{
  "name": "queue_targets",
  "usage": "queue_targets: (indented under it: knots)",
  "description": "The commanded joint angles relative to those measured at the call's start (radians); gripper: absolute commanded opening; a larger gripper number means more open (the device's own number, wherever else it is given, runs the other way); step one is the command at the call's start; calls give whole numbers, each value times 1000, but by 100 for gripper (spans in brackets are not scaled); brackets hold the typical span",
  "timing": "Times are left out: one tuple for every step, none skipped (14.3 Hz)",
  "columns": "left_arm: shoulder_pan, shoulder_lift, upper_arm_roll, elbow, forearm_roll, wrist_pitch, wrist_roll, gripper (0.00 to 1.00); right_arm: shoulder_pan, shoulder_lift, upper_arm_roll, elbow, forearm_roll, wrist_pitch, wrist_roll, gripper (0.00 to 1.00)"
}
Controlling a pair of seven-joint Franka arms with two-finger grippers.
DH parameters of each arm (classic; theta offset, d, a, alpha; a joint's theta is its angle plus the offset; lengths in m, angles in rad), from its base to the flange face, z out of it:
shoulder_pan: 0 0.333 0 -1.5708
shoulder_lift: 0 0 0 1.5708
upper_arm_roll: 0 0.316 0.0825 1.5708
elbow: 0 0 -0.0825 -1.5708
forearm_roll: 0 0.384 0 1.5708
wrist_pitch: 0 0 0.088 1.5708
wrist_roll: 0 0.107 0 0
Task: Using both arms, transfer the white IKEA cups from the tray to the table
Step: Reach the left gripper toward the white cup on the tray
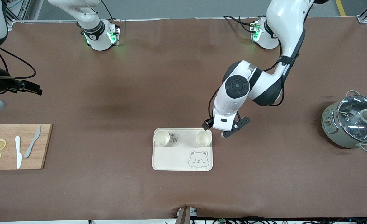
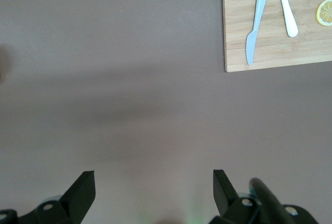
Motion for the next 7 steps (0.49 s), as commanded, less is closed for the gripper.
queue_targets:
  knots:
    - [-13, 66, 7, 16, 25, 107, -63, 96, -7, 43, 10, 18, 8, -3, -8, 100]
    - [-18, 90, 10, 18, 25, 148, -74, 94, -5, 57, 10, 33, 16, -3, -8, 100]
    - [-18, 110, 12, 17, 26, 186, -77, 93, -4, 77, 10, 42, 16, 0, -8, 100]
    - [-18, 121, 13, 16, 31, 202, -77, 92, -2, 101, 10, 55, 18, 10, -8, 100]
    - [-18, 135, 13, 16, 31, 205, -77, 90, 2, 126, 11, 67, 19, 32, -6, 100]
    - [-20, 141, 13, 16, 31, 205, -77, 87, 12, 150, 11, 78, 28, 50, -6, 100]
    - [-20, 152, 13, 16, 32, 208, -77, 82, 16, 173, 10, 96, 44, 53, -6, 100]
